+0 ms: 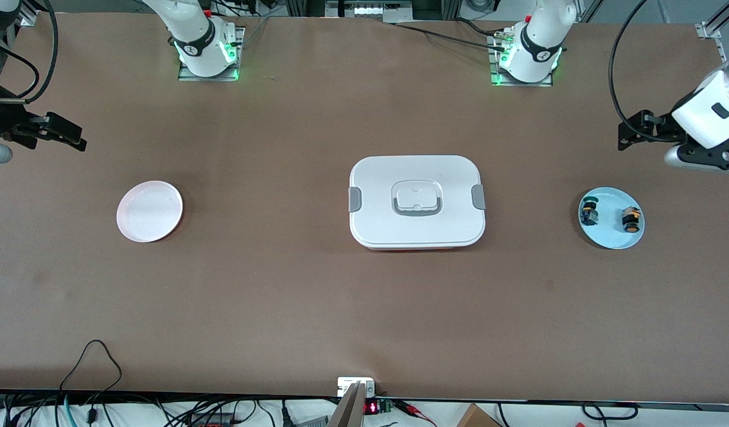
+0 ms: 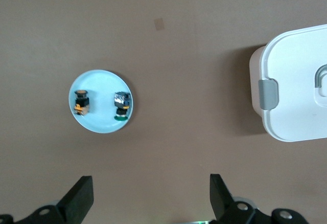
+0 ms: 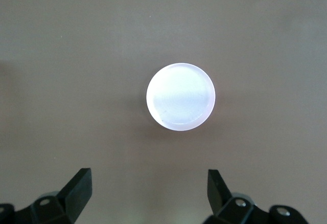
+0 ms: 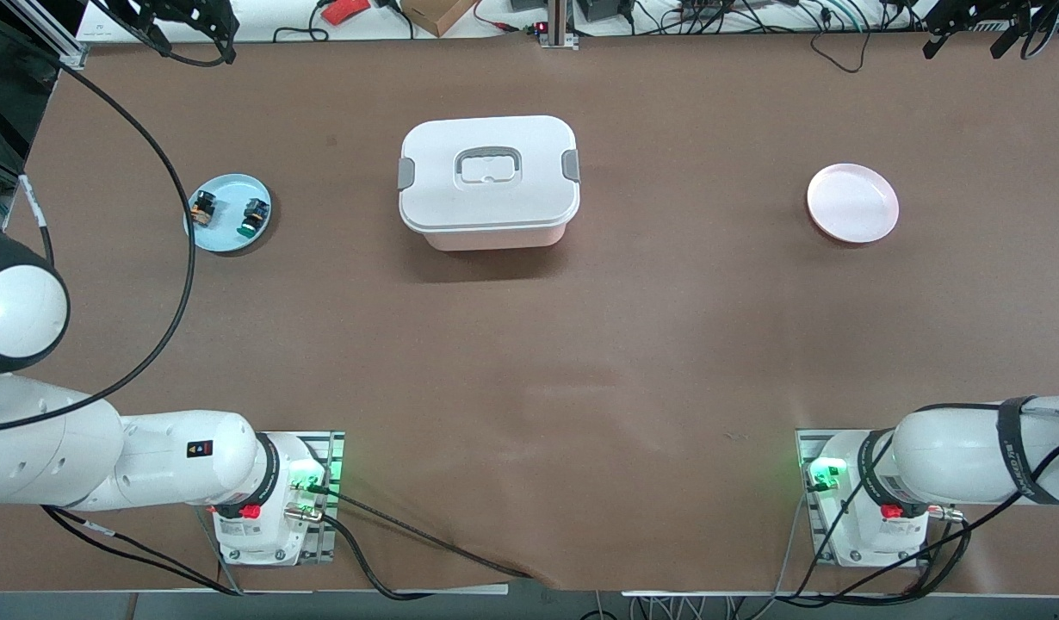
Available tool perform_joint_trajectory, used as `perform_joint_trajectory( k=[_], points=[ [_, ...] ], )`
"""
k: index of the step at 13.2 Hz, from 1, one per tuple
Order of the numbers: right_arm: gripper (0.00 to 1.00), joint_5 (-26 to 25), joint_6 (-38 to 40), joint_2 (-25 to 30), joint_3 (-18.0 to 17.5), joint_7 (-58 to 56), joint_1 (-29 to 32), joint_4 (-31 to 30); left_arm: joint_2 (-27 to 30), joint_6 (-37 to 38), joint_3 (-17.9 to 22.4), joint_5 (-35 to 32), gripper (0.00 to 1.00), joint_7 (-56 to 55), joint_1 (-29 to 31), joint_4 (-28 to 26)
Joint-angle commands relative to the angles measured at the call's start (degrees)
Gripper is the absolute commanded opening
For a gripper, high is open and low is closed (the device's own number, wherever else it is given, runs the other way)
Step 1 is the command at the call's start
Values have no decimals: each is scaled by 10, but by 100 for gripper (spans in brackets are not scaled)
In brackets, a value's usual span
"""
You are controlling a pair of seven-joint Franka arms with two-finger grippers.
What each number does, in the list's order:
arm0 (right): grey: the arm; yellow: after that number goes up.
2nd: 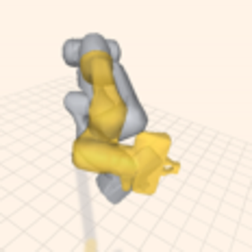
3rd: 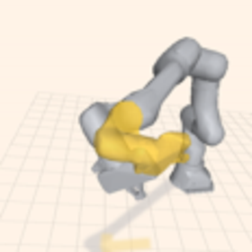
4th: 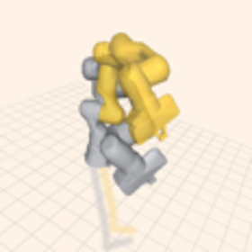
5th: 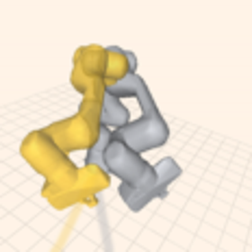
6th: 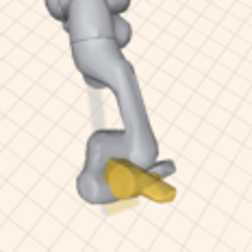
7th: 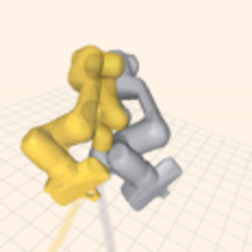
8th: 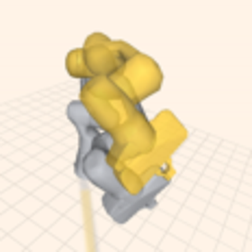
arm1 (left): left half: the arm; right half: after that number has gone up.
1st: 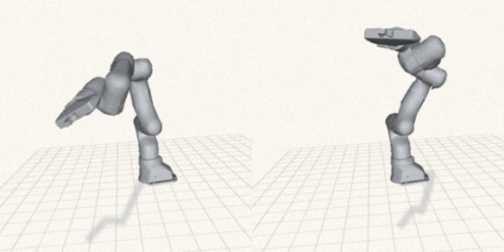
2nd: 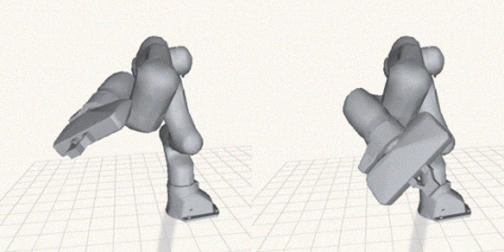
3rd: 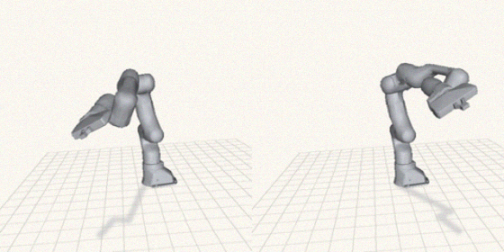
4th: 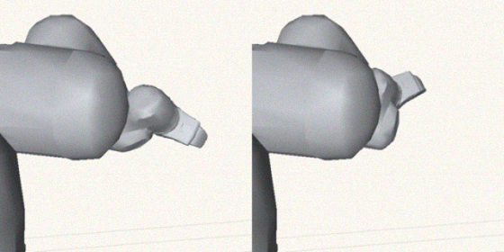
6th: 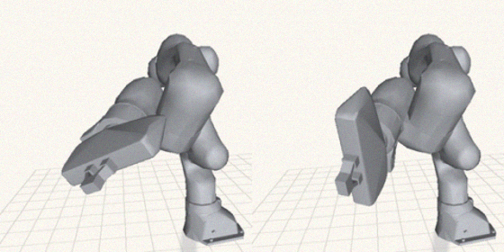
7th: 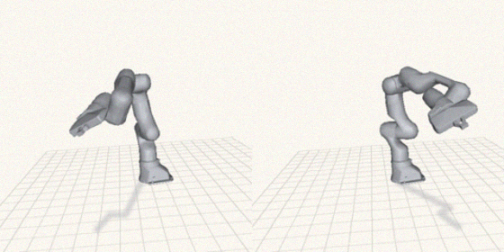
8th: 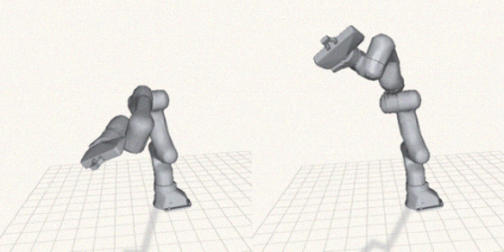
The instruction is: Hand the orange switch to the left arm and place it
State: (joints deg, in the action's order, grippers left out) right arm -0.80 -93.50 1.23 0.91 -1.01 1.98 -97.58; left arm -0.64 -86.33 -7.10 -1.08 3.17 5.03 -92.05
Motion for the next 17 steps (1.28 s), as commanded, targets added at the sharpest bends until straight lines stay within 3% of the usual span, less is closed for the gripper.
perform_joint_trajectory(
  k=[1,17],
  points=[
    [100,-6,7,1,-2,-2,-9,12,36,-16,66,27,100,-20,-51,-45],
    [100,-17,6,-1,1,-4,-7,28,18,-10,60,27,100,-31,-53,-23]
  ],
)
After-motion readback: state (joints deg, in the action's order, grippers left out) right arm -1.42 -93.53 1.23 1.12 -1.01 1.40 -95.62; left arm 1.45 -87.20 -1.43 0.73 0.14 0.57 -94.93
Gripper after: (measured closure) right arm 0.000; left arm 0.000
